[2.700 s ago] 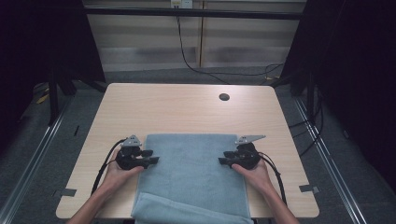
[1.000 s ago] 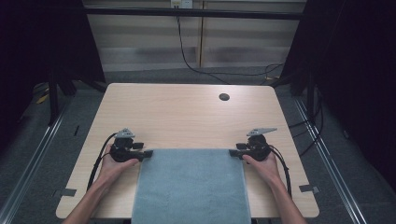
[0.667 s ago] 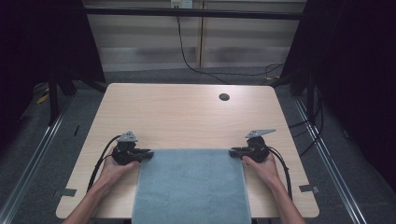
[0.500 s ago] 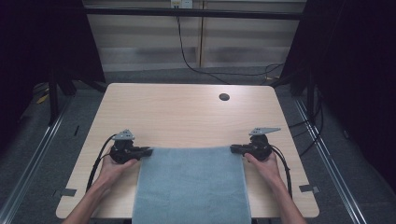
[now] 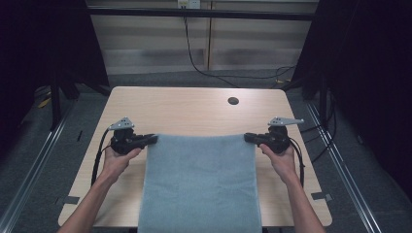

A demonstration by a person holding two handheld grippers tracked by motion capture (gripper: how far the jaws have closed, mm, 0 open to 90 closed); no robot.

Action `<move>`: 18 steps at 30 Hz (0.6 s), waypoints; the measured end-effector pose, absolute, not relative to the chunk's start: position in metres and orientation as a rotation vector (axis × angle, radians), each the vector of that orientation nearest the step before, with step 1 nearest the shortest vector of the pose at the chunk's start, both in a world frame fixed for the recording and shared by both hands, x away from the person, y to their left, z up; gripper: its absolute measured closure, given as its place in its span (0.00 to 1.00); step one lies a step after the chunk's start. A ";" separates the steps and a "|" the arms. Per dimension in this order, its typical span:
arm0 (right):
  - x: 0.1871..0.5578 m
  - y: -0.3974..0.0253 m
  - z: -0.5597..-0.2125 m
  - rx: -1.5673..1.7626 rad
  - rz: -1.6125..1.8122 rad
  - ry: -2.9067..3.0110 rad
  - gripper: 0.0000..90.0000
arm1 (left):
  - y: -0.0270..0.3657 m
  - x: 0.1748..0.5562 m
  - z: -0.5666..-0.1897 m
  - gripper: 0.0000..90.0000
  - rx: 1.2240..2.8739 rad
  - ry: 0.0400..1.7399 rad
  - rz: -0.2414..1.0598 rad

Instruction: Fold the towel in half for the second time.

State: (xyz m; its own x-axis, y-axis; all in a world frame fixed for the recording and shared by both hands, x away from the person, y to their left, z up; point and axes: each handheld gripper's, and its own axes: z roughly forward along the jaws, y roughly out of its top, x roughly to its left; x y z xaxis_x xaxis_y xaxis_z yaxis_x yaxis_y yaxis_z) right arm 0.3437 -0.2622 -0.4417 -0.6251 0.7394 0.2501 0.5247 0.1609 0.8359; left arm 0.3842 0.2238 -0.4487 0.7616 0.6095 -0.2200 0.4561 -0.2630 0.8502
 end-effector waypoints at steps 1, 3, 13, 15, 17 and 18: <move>0.347 -0.262 -0.439 1.232 1.453 2.209 0.95 | 0.223 0.387 -0.446 0.91 1.907 0.815 0.196; 0.353 -0.262 -0.433 1.232 1.449 2.199 0.95 | 0.221 0.394 -0.440 0.91 1.899 0.818 0.209; 0.381 -0.264 -0.393 1.210 1.437 2.125 0.96 | 0.216 0.424 -0.394 0.91 1.843 0.801 0.271; 0.388 -0.266 -0.384 1.209 1.448 2.099 0.96 | 0.215 0.431 -0.384 0.91 1.829 0.800 0.285; 0.395 -0.267 -0.376 1.208 1.451 2.078 0.96 | 0.212 0.435 -0.378 0.91 1.825 0.800 0.303; 0.396 -0.268 -0.374 1.212 1.450 2.074 0.96 | 0.211 0.435 -0.375 0.91 1.818 0.797 0.305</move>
